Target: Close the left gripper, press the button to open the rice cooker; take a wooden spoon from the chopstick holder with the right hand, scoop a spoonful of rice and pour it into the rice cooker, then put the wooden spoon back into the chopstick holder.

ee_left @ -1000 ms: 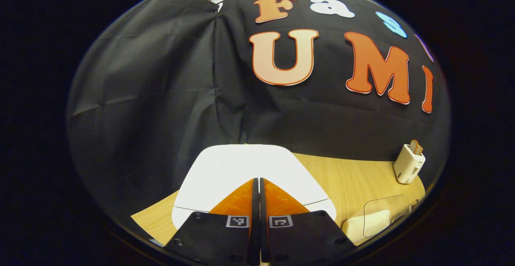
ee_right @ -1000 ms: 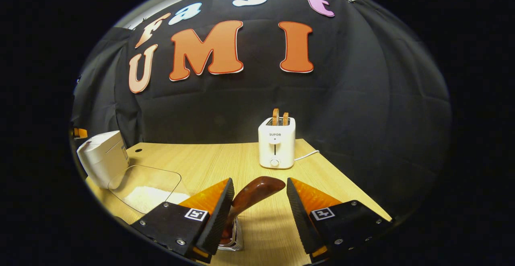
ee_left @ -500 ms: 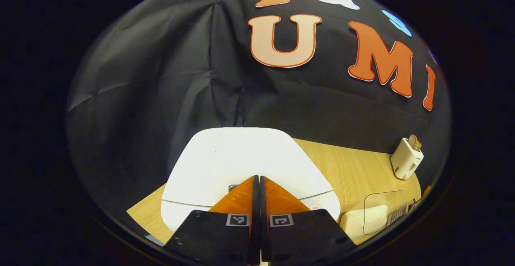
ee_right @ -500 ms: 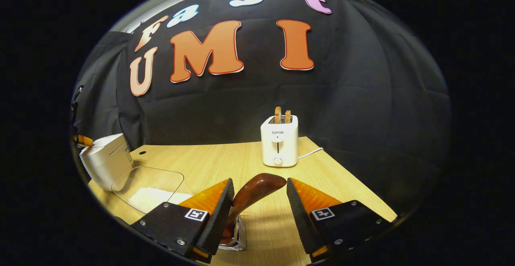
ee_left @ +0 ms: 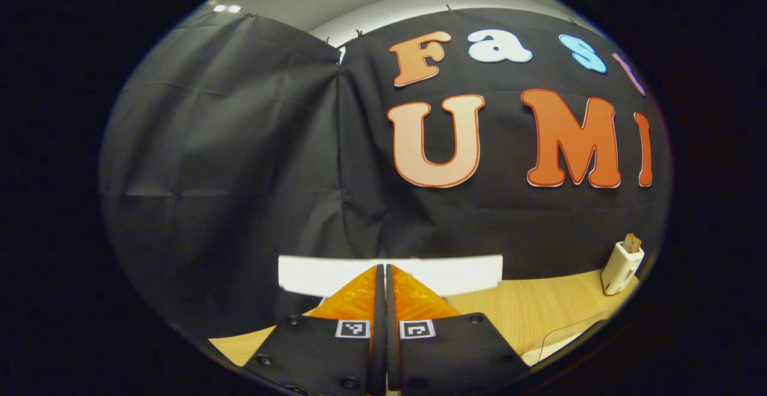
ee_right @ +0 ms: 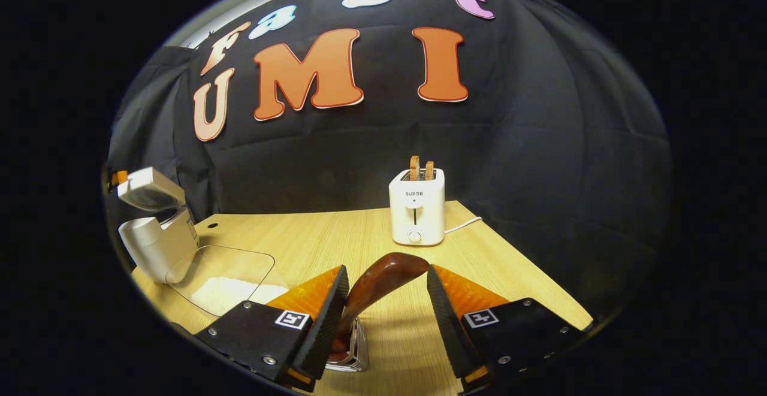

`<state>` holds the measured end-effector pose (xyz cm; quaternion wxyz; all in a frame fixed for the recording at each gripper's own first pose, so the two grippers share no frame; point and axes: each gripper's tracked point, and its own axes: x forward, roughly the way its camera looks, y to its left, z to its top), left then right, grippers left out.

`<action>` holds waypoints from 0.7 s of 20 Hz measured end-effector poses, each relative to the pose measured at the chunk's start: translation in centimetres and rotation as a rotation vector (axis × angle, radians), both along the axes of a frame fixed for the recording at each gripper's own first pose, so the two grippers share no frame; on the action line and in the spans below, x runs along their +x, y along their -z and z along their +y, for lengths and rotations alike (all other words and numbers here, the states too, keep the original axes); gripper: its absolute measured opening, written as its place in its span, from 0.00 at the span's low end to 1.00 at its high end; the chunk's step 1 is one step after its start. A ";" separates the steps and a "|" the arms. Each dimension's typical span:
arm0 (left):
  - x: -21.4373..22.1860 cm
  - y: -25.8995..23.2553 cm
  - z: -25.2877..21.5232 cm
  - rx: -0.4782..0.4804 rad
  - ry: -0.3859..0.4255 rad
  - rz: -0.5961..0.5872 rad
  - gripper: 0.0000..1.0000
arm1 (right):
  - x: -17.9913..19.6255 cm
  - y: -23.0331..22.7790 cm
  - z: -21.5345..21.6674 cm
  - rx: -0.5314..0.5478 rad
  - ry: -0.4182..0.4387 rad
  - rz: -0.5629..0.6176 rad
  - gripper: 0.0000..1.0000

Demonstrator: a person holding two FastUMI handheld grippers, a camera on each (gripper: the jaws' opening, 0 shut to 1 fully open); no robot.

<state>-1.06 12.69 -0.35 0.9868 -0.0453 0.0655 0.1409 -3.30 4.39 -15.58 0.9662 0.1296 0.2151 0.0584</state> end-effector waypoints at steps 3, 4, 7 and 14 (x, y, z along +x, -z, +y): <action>0.1 0.1 -0.6 0.010 0.008 -0.010 0.04 | -0.1 0.4 0.2 0.022 0.002 0.017 0.78; 0.1 0.3 -0.6 0.022 0.002 -0.008 0.04 | -0.2 0.5 0.7 0.053 -0.008 0.028 0.78; 0.3 0.6 -2.5 0.018 0.044 -0.020 0.04 | -0.3 0.7 1.4 0.132 -0.011 0.053 0.59; 0.2 1.2 -5.1 0.054 0.096 -0.021 0.15 | -0.5 0.1 2.3 0.237 -0.004 0.064 0.31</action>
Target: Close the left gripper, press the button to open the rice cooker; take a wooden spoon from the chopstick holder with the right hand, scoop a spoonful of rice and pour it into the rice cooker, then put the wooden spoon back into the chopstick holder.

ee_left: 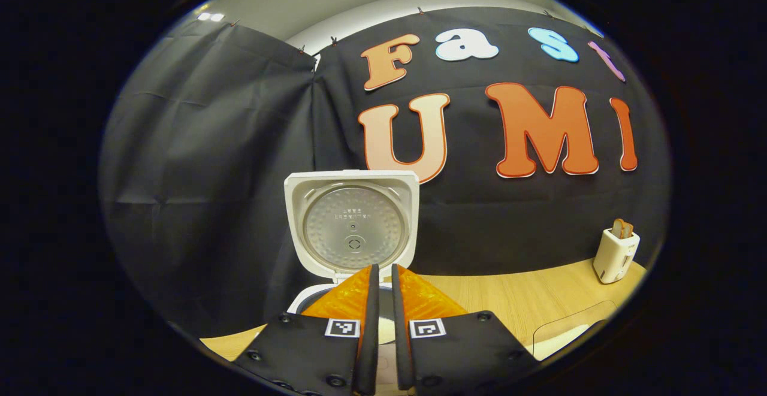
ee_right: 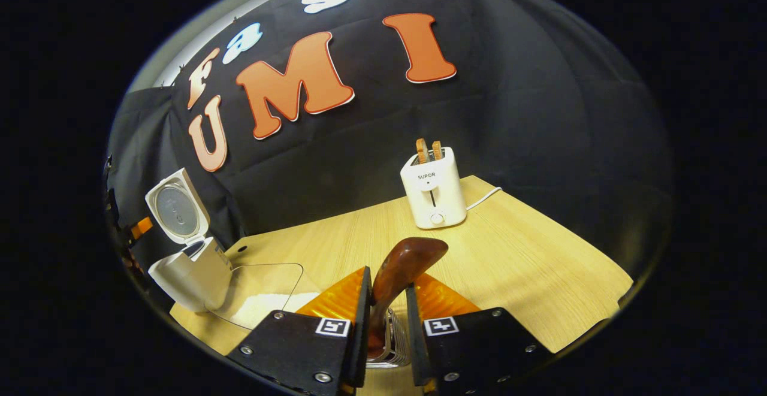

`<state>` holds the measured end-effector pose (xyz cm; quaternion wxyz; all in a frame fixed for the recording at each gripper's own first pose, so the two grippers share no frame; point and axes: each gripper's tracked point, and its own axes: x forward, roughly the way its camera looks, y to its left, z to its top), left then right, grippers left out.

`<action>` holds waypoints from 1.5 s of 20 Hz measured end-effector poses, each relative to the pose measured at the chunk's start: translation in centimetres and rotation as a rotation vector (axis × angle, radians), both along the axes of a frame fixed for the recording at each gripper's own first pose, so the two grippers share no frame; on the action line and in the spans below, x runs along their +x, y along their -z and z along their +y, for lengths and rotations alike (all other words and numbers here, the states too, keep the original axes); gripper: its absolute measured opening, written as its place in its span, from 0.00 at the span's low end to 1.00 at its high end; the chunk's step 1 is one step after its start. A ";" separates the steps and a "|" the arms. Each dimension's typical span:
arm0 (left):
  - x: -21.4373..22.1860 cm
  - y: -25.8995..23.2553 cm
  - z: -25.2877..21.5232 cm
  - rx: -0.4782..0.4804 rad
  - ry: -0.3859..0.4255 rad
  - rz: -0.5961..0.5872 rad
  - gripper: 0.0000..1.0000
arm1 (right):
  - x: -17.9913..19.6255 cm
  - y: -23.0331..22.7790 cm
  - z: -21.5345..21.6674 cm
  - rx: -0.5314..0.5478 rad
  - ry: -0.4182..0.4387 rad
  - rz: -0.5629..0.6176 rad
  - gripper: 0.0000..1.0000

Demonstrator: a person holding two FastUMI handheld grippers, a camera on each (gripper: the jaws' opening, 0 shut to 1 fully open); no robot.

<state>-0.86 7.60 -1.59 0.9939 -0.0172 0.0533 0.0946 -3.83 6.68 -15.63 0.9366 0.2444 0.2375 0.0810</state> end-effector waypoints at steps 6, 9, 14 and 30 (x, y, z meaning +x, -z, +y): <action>0.2 0.1 -1.2 -0.009 0.027 -0.008 0.23 | -1.3 -0.5 0.0 0.034 0.022 0.002 0.19; 0.5 0.7 -1.8 -0.024 0.046 -0.002 0.24 | -2.2 -0.6 -0.1 0.027 0.027 0.006 0.20; 0.7 1.4 -3.1 -0.044 0.072 0.003 0.24 | -3.4 -1.0 0.1 0.007 0.019 -0.005 0.20; 0.3 1.9 -3.1 -0.037 0.096 -0.013 0.35 | -1.6 -7.5 0.6 -0.029 0.082 -0.193 0.06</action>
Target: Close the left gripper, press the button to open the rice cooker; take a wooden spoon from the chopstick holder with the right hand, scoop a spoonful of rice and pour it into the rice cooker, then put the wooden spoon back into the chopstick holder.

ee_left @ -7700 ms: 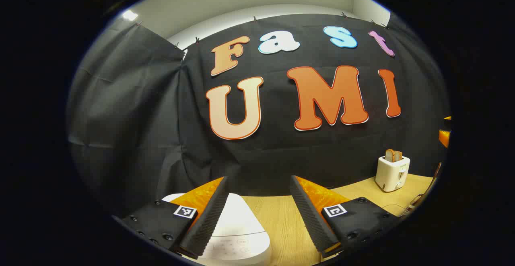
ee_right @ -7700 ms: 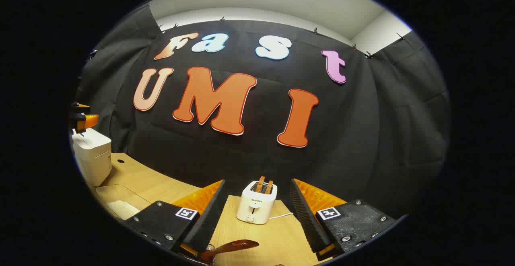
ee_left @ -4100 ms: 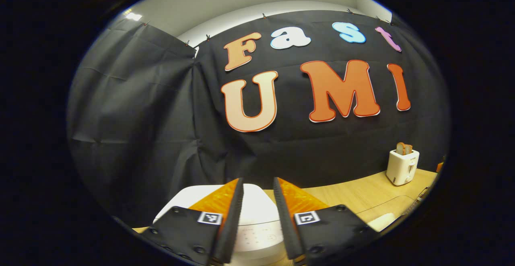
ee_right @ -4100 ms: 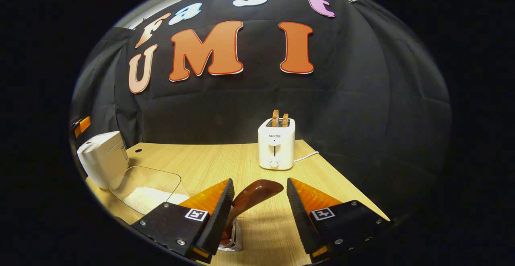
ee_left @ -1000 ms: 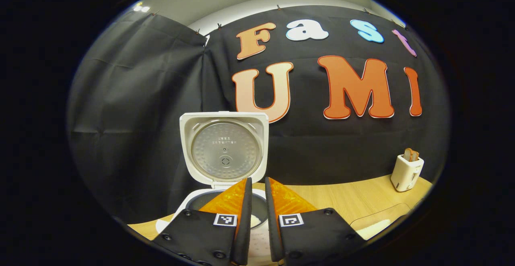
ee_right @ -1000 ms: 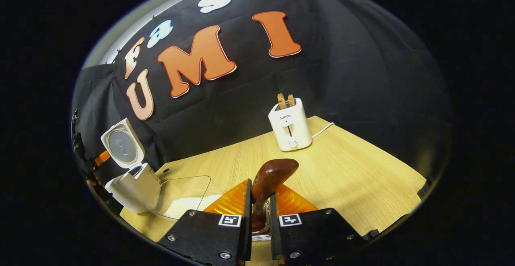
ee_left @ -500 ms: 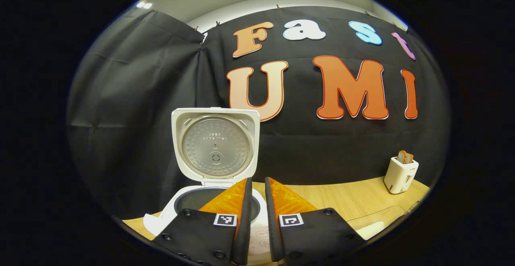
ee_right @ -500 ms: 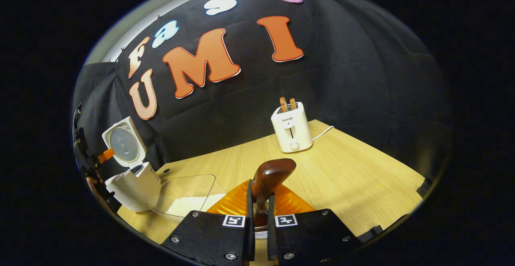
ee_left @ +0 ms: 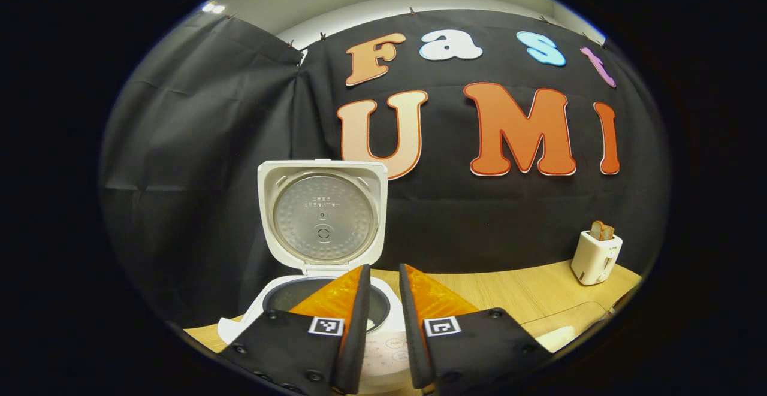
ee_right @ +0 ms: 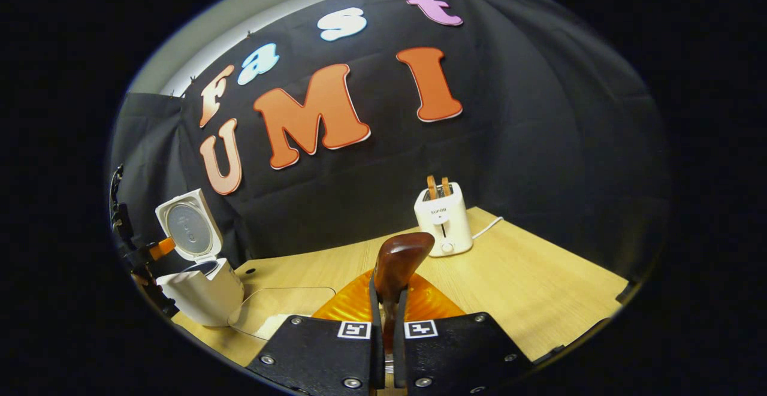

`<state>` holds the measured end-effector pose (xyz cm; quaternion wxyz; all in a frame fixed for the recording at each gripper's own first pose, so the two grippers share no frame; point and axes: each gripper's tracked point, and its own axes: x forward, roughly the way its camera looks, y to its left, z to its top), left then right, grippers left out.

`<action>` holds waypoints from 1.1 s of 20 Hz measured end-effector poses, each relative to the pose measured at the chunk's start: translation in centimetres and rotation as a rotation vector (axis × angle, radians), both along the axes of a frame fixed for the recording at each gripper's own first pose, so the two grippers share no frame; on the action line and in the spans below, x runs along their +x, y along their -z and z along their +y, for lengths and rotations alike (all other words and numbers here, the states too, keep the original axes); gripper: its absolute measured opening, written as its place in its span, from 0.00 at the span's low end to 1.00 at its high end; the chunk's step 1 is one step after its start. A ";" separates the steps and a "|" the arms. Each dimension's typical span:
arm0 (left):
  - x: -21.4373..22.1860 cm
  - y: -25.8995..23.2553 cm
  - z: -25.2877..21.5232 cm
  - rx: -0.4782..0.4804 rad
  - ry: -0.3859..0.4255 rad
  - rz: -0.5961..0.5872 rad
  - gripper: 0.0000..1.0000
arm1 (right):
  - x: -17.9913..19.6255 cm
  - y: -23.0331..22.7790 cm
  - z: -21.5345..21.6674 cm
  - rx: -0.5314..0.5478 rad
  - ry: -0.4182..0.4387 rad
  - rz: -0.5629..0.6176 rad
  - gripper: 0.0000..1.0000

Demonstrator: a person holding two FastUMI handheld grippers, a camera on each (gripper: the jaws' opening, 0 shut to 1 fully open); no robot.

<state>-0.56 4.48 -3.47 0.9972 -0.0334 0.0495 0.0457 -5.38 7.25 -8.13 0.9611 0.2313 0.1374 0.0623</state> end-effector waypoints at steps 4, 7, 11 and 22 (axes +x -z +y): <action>-0.2 0.1 0.0 0.040 0.010 -0.003 0.46 | 0.5 -3.4 0.3 -0.057 0.003 -0.082 0.06; -0.2 0.2 0.2 0.040 0.013 -0.015 0.46 | 0.8 -6.0 0.9 -0.068 0.007 -0.148 0.06; -0.5 0.6 1.0 0.039 0.010 -0.021 0.55 | 1.4 -8.8 3.6 -0.080 -0.036 -0.217 0.06; -1.7 1.2 2.7 0.041 0.001 -0.035 0.87 | 2.6 -6.2 13.8 -0.123 -0.242 -0.196 0.06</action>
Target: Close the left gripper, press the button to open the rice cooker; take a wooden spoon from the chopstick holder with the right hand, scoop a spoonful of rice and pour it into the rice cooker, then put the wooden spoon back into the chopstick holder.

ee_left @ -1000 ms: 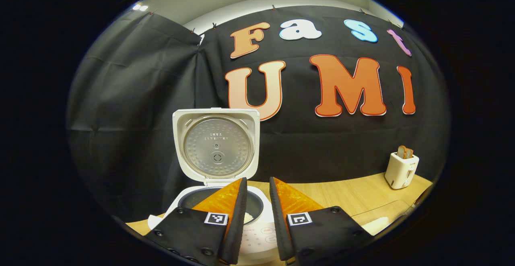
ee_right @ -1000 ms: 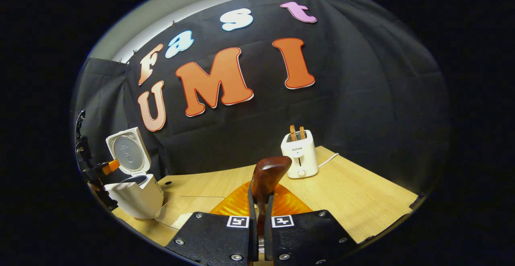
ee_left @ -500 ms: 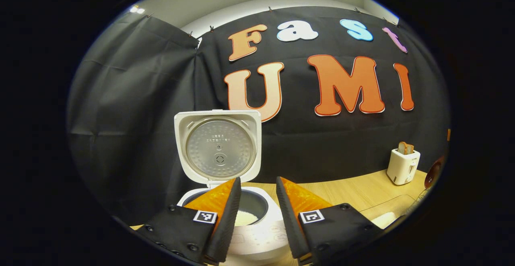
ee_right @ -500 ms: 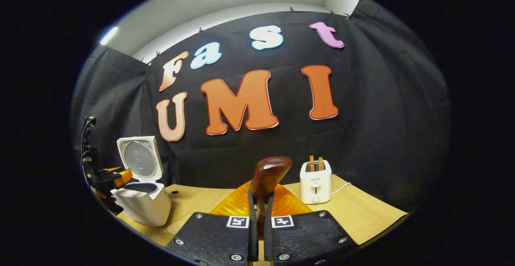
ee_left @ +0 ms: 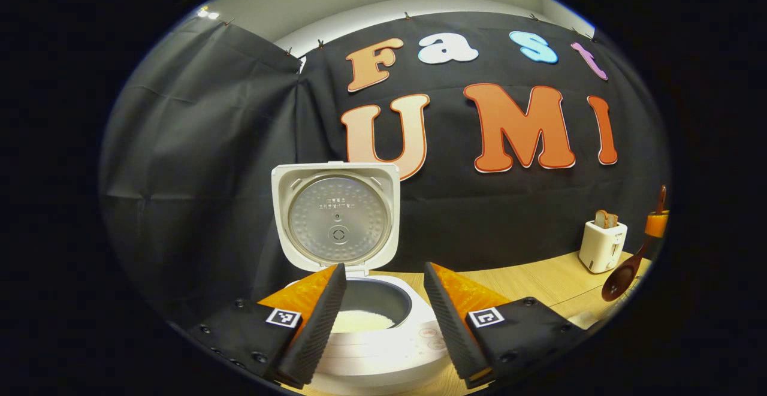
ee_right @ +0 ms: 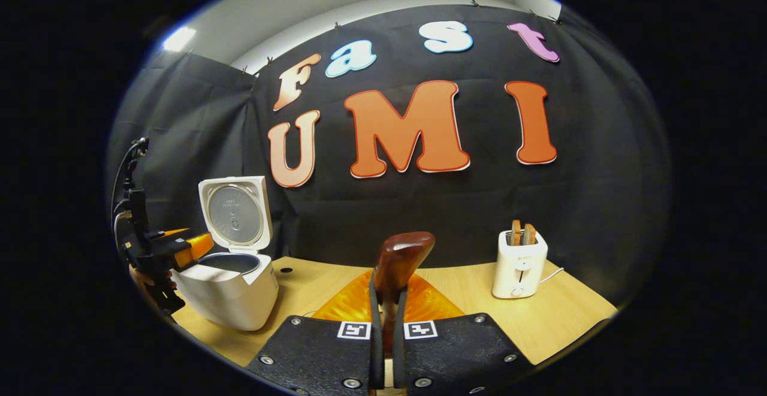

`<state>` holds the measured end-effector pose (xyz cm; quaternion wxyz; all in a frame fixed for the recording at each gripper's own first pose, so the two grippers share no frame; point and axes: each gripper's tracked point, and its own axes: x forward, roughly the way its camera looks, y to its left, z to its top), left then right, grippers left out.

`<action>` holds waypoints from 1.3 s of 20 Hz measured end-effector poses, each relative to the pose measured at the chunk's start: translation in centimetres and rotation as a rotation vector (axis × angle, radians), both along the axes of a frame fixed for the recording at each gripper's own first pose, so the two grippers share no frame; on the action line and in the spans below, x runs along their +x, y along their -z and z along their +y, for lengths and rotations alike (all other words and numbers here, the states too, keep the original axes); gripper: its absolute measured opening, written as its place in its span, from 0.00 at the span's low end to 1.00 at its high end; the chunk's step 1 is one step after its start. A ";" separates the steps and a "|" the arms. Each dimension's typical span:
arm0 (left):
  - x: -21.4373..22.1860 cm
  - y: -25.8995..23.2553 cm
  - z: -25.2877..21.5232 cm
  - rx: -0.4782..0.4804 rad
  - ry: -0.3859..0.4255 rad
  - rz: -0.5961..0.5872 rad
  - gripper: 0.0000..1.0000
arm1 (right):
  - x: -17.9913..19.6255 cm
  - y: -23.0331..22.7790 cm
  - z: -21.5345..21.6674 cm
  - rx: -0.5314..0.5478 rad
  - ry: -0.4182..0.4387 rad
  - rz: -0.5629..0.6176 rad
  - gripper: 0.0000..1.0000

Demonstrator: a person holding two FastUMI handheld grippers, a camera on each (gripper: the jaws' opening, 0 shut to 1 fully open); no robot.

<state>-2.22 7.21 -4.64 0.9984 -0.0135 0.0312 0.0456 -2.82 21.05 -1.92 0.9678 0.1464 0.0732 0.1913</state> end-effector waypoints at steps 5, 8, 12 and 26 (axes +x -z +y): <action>-0.1 0.7 0.5 -0.008 -0.009 0.005 0.90 | 0.1 2.7 1.7 -0.080 -0.035 0.031 0.06; -0.2 1.3 1.2 0.002 -0.023 0.017 0.96 | 0.4 4.4 2.9 -0.149 -0.048 0.045 0.06; -0.3 1.5 2.1 0.013 -0.045 0.018 0.94 | 0.4 5.7 3.9 -0.264 -0.050 0.031 0.06; -0.9 2.4 4.3 -0.006 -0.090 0.022 0.96 | -1.1 8.4 6.4 -0.348 -0.101 0.084 0.06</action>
